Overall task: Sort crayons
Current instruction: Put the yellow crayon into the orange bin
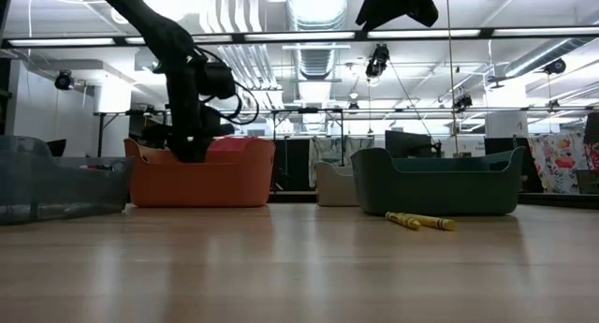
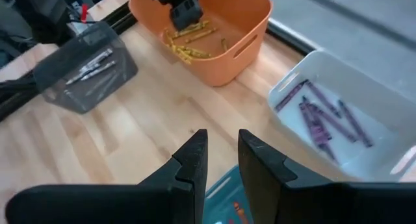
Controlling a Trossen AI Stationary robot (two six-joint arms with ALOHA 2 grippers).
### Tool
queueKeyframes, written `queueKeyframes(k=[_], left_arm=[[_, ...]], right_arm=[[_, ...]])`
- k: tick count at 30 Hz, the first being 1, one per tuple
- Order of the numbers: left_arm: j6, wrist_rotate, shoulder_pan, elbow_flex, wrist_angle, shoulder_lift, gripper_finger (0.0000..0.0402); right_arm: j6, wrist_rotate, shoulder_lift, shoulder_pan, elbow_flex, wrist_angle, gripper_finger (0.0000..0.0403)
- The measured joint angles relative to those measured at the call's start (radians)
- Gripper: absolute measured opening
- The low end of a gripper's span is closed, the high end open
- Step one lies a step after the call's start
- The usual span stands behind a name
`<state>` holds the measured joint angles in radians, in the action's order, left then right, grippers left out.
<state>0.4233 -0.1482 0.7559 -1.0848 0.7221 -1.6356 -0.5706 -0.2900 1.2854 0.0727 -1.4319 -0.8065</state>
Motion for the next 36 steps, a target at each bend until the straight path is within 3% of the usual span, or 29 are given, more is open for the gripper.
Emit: queueKeyframes(k=[7, 12, 17, 28, 31, 36], left_arm=[[0.004, 0.001, -0.070, -0.090, 0.059, 0.089, 0.0065], [0.072, 0.000, -0.230, -0.182, 0.060, 0.222, 0.0059], [0.165, -0.062, -0.463, -0.259, 0.049, 0.330, 0.0055], [0.407, -0.484, -1.045, -0.287, 0.038, 0.374, 0.0054], [0.440, -0.495, -1.101, -0.278, 0.068, 0.348, 0.0054], [0.478, -0.488, -1.099, -0.276, 0.169, 0.321, 0.0054]], right_arm=[[-0.127, 0.222, -0.002, -0.003, 0.000, 0.000, 0.0075], [-0.250, 0.368, -0.001, -0.063, 0.000, -0.001, 0.0075], [-0.364, 0.369, 0.010, -0.182, 0.000, 0.000, 0.0075], [-0.587, 0.374, 0.187, -0.396, 0.000, -0.007, 0.0075], [-0.645, 0.386, 0.246, -0.425, 0.000, -0.019, 0.0075], [-0.720, 0.422, 0.345, -0.454, 0.000, -0.081, 0.0075]])
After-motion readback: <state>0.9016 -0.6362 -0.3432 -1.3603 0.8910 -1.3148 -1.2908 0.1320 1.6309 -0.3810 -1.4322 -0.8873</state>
